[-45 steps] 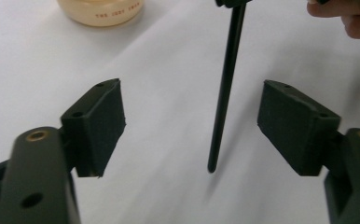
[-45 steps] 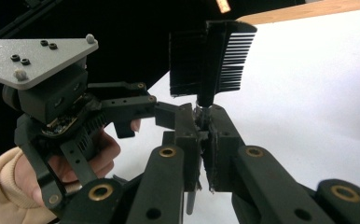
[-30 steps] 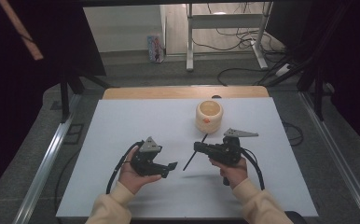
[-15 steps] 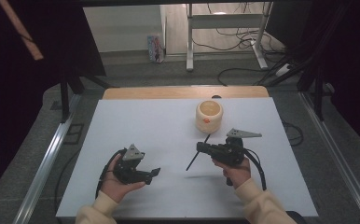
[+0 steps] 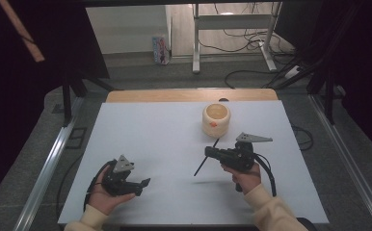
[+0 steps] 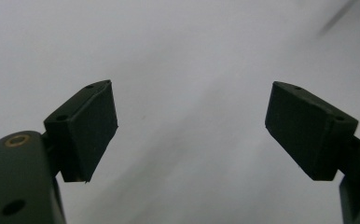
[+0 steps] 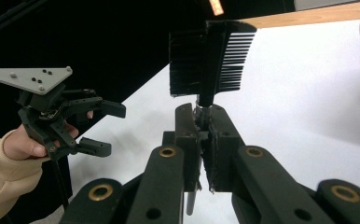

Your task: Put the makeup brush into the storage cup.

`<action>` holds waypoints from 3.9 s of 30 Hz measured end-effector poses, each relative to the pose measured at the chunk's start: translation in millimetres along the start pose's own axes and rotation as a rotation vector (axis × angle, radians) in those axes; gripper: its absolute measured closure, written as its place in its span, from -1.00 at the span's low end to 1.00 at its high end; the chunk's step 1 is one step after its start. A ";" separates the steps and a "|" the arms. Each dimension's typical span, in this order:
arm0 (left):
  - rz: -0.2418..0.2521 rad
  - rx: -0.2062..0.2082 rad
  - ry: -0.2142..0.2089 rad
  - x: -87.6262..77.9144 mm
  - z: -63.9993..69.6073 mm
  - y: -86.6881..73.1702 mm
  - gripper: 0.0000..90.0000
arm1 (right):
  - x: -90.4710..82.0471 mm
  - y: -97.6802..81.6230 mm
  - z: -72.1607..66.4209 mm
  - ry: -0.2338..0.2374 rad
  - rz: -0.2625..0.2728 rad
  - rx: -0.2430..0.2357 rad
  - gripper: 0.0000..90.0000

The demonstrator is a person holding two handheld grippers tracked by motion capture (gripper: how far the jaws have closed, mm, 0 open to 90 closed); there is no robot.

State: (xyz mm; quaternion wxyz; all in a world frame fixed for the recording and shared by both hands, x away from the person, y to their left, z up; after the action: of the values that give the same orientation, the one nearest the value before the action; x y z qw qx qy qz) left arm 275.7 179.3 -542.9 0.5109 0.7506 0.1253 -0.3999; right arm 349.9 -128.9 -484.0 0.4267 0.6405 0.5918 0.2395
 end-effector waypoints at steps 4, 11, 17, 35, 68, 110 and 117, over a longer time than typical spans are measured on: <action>0.002 -0.021 -0.006 -1.4 -6.5 -7.6 -0.60 | -0.9 0.8 0.1 0.000 0.002 -0.001 0.89; -0.021 -0.013 0.017 0.0 -10.7 -18.9 -0.56 | -2.6 1.9 0.6 -0.002 0.007 -0.002 0.89; -0.043 -0.041 0.038 -0.9 -19.8 -30.9 -0.56 | -5.3 3.7 1.4 -0.004 0.015 0.001 0.89; -0.045 -0.070 0.044 -0.5 -28.7 -37.9 -0.56 | -9.7 12.4 2.8 -0.003 0.049 -0.010 0.89; -0.034 -0.089 0.045 -2.2 -34.8 -38.7 -0.57 | -33.5 82.6 15.9 -0.058 0.151 -0.077 0.89; -0.051 -0.075 0.034 0.7 -33.6 -39.8 -0.58 | -45.7 127.9 55.2 -0.148 0.218 -0.068 0.89; -0.058 -0.072 0.030 1.2 -32.8 -40.2 -0.59 | -49.5 135.8 61.0 -0.167 0.230 -0.065 0.89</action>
State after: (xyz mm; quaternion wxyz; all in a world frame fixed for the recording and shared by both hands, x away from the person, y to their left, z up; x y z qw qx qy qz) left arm 268.1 225.5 -565.3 0.5239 0.7335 0.1690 -0.3987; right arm 465.5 -183.8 -393.3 0.4647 0.7077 0.4689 0.2518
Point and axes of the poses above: each handheld gripper's, and its own axes: x roughly forward along the jaws, y roughly out of its top, z roughly to its right, the point moved 6 cm from there along x, roughly forward along the jaws, and after that the axes turned 14 degrees about y, right-handed, at the moved point
